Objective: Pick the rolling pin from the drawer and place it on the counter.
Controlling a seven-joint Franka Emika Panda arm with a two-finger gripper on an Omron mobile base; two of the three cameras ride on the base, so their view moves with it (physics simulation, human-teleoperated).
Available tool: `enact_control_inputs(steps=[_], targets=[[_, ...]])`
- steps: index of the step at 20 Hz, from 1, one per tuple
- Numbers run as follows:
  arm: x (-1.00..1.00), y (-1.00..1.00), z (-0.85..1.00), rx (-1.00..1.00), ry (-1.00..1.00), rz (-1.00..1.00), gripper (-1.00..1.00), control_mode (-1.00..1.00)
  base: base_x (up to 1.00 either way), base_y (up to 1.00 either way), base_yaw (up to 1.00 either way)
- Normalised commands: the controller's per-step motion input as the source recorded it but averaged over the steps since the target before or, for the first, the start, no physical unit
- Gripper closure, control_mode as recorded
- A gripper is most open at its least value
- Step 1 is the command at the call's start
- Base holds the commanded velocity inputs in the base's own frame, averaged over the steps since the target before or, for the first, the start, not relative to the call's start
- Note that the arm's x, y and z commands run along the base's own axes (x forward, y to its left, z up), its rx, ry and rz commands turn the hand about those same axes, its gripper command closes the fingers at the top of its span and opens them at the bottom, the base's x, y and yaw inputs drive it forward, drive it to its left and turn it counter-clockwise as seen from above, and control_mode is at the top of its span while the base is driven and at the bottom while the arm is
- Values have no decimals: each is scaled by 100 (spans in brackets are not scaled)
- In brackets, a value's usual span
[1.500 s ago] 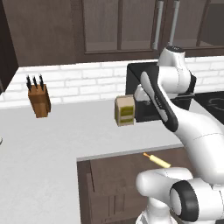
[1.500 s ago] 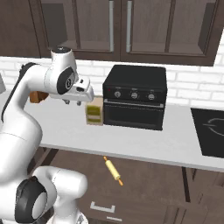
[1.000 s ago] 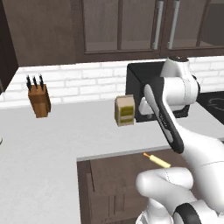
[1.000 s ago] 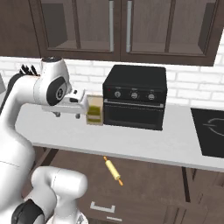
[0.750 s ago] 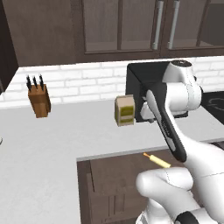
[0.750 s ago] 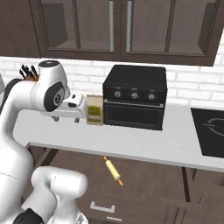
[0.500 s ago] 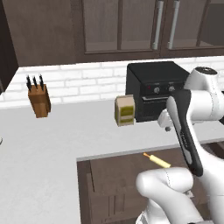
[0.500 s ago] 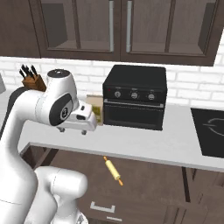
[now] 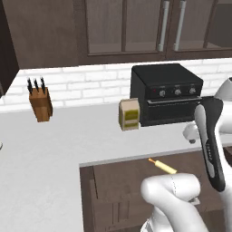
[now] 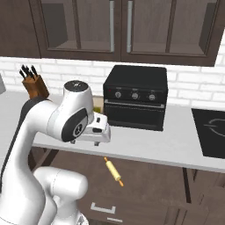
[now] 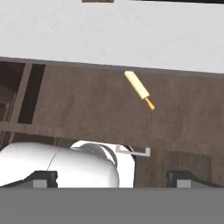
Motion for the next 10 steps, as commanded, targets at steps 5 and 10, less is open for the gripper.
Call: enact_control_inputs(steps=[5, 10], targets=[[4, 80, -16, -15, 11, 0, -100, -100, 0, 0, 0], [0, 0, 0, 0, 0, 0, -100, -100, 0, 0, 0]])
